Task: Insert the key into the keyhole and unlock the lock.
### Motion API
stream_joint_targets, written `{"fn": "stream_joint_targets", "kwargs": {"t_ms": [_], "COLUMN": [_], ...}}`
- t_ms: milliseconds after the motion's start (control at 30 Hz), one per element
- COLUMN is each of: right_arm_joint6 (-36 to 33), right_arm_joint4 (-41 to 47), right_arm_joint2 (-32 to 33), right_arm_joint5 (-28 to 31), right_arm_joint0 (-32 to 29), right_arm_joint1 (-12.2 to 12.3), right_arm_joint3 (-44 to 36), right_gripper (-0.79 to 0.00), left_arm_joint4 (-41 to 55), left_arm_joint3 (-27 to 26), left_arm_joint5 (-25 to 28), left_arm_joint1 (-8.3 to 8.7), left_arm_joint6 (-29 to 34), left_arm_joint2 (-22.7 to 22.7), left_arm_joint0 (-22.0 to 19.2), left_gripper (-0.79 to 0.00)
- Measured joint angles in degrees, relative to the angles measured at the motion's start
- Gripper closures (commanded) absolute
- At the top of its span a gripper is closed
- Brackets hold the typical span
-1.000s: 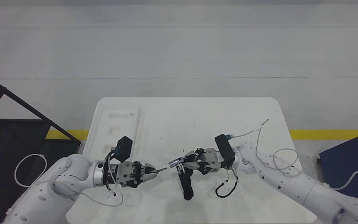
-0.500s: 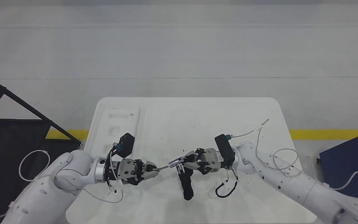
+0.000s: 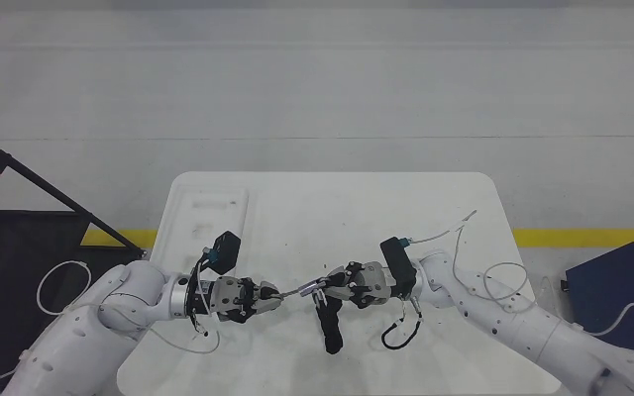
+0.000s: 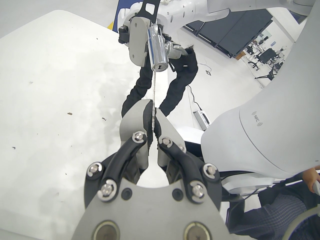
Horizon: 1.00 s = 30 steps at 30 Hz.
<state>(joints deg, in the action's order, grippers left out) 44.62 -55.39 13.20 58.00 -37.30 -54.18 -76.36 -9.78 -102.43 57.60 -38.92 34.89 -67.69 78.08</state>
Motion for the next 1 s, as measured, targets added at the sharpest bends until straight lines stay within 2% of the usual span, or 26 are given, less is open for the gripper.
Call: {"fn": "stream_joint_targets", "kwargs": {"t_ms": [467,1000], "right_arm_joint6": [0.0,0.0], "right_arm_joint4": [0.0,0.0], "right_arm_joint2": [0.0,0.0], "right_arm_joint5": [0.0,0.0], "right_arm_joint0": [0.0,0.0], "right_arm_joint1": [0.0,0.0], "right_arm_joint3": [0.0,0.0], "right_gripper": [0.0,0.0], "left_arm_joint4": [-0.35,-0.66], "left_arm_joint3": [-0.18,-1.82], "left_arm_joint5": [0.03,0.4], "left_arm_joint1": [-0.15,0.31], "left_arm_joint6": [0.11,0.1], "left_arm_joint2": [0.14,-1.72], "left_arm_joint0": [-0.14,1.91], "left_gripper": [0.0,0.0]}}
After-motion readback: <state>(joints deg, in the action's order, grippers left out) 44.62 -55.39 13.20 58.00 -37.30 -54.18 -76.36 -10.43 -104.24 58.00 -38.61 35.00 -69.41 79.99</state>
